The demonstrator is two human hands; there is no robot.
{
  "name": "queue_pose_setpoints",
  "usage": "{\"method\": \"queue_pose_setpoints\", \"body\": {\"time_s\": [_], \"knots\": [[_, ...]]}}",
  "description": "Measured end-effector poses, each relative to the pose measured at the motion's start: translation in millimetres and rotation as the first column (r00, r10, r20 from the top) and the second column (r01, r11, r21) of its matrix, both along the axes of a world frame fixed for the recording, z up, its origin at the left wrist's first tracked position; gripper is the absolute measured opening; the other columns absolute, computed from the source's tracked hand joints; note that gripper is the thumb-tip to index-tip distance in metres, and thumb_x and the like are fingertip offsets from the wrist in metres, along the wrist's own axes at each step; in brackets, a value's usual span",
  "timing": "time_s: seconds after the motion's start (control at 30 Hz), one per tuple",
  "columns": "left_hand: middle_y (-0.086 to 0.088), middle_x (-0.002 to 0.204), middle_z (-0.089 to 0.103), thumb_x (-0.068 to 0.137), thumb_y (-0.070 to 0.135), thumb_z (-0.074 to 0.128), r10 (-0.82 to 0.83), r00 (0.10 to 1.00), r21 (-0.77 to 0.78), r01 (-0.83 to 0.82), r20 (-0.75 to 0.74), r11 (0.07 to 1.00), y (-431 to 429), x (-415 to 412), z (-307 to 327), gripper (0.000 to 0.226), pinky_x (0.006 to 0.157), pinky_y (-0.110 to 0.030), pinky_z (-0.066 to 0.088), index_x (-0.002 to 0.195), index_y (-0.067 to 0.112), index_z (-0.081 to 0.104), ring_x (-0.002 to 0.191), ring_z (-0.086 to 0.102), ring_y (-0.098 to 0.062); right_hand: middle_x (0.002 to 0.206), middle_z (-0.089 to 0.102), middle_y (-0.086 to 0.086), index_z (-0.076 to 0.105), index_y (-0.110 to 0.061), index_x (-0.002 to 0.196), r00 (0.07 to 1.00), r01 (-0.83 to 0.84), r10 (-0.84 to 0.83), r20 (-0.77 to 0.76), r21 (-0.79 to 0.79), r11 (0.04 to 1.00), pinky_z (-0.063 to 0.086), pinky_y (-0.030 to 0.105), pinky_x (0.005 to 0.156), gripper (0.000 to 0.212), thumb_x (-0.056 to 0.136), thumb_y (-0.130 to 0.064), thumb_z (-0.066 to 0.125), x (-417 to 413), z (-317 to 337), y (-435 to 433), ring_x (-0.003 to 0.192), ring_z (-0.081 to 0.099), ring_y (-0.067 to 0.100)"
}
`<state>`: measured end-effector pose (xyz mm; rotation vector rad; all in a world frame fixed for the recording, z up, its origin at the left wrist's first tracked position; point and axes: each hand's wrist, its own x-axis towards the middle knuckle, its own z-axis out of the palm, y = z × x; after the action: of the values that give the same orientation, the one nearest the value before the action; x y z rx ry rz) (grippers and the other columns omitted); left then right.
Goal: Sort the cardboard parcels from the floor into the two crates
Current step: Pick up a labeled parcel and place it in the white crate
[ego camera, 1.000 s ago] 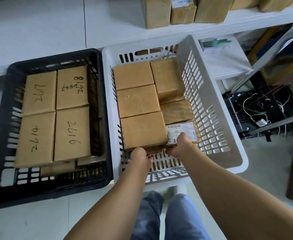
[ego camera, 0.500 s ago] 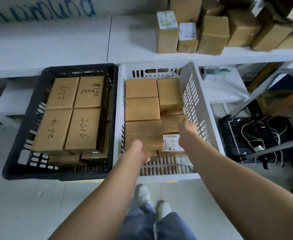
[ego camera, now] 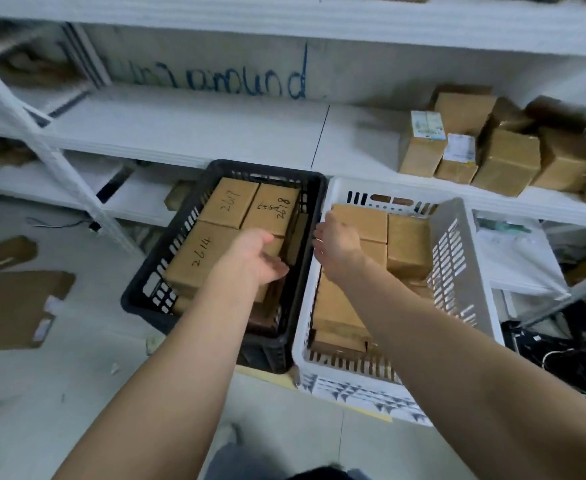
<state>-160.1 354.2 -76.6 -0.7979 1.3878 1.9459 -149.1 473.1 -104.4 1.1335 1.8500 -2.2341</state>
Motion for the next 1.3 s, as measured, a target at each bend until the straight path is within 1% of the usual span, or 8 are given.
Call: {"method": "queue_pose_setpoints", "body": {"time_s": [0.17, 0.23, 0.5, 0.73, 0.9, 1.0, 1.13, 1.3], "knots": [[-0.025, 0.113, 0.049, 0.095, 0.011, 0.051, 0.08, 0.996, -0.075, -0.078, 0.027, 0.994, -79.2, -42.3, -23.0, 0.036, 0.1, -0.053, 0.042, 0.128, 0.003, 0.04, 0.119, 0.048, -0.038, 0.118, 0.057, 0.003, 0.051, -0.009, 0.131, 0.997, -0.026, 0.034, 0.065, -0.121, 0.992, 0.044, 0.037, 0.096, 0.048, 0.099, -0.043, 0.038, -29.7, -10.3, -59.0, 0.112, 0.054, 0.018], [-0.022, 0.118, 0.05, 0.094, 0.011, 0.05, 0.092, 0.994, -0.122, -0.083, 0.065, 0.989, -115.8, -60.0, -36.5, 0.037, 0.097, -0.057, 0.044, 0.129, 0.007, 0.042, 0.116, 0.051, -0.04, 0.113, 0.064, 0.011, 0.055, -0.014, 0.127, 0.995, 0.008, 0.004, 0.1, -0.119, 0.993, 0.051, 0.04, 0.088, 0.045, 0.096, -0.045, 0.042, -42.9, -21.4, -83.1, 0.105, 0.061, 0.024], [-0.02, 0.111, 0.055, 0.091, 0.014, 0.049, -0.093, 0.981, -0.359, 0.15, 0.172, 0.921, -201.6, -129.4, -88.6, 0.021, 0.101, -0.056, 0.041, 0.109, 0.004, 0.043, 0.11, 0.055, -0.039, 0.132, 0.05, 0.013, 0.04, -0.007, 0.14, 0.951, 0.118, -0.111, 0.288, -0.007, 0.993, 0.036, 0.037, 0.104, 0.055, 0.1, -0.045, 0.038, -81.7, -49.8, -159.6, 0.116, 0.049, 0.028], [-0.014, 0.136, 0.05, 0.09, 0.015, 0.051, -0.303, 0.948, -0.417, 0.316, 0.099, 0.852, -189.2, -158.5, -101.8, 0.046, 0.103, -0.048, 0.042, 0.135, 0.01, 0.046, 0.122, 0.049, -0.033, 0.141, 0.045, 0.012, 0.036, -0.006, 0.144, 0.92, 0.201, -0.217, 0.326, 0.081, 0.976, 0.032, 0.036, 0.105, 0.057, 0.1, -0.043, 0.037, -91.7, -65.6, -157.6, 0.13, 0.041, 0.03], [-0.016, 0.127, 0.058, 0.095, 0.012, 0.045, -0.632, 0.775, -0.747, 0.417, -0.007, 0.519, -183.1, -163.1, -126.8, 0.038, 0.077, -0.031, 0.046, 0.131, 0.002, 0.051, 0.108, 0.058, -0.031, 0.141, 0.047, 0.012, 0.038, -0.004, 0.143, 0.899, 0.199, -0.232, 0.37, 0.126, 0.972, 0.035, 0.034, 0.1, 0.054, 0.1, -0.037, 0.042, -96.0, -86.4, -144.1, 0.129, 0.044, 0.029], [-0.015, 0.124, 0.06, 0.096, 0.017, 0.047, -0.772, 0.633, -0.855, 0.429, 0.055, 0.29, -177.9, -165.6, -135.0, 0.038, 0.079, -0.034, 0.049, 0.13, 0.001, 0.049, 0.107, 0.06, -0.032, 0.137, 0.049, 0.01, 0.037, -0.004, 0.142, 0.888, 0.163, -0.214, 0.407, 0.157, 0.974, 0.037, 0.028, 0.082, 0.055, 0.098, -0.035, 0.046, -99.7, -103.3, -140.6, 0.118, 0.05, 0.026], [-0.015, 0.119, 0.062, 0.096, 0.018, 0.049, -0.808, 0.566, -0.89, 0.438, 0.163, 0.127, -168.5, -177.1, -137.0, 0.048, 0.076, -0.034, 0.05, 0.139, 0.0, 0.038, 0.103, 0.062, -0.031, 0.135, 0.049, 0.01, 0.029, -0.007, 0.146, 0.872, 0.155, -0.215, 0.439, 0.17, 0.973, 0.04, 0.029, 0.078, 0.064, 0.096, -0.039, 0.051, -106.8, -117.3, -136.7, 0.107, 0.053, 0.024], [-0.011, 0.107, 0.062, 0.095, 0.01, 0.044, -0.833, 0.489, -0.878, 0.478, 0.258, 0.009, -160.9, -192.9, -132.2, 0.025, 0.07, -0.029, 0.046, 0.114, 0.0, 0.057, 0.093, 0.061, -0.026, 0.131, 0.053, 0.011, 0.03, -0.007, 0.145, 0.859, 0.129, -0.185, 0.478, 0.146, 0.981, 0.044, 0.033, 0.088, 0.067, 0.092, -0.042, 0.054, -114.3, -129.7, -127.1, 0.111, 0.055, 0.027]]}}
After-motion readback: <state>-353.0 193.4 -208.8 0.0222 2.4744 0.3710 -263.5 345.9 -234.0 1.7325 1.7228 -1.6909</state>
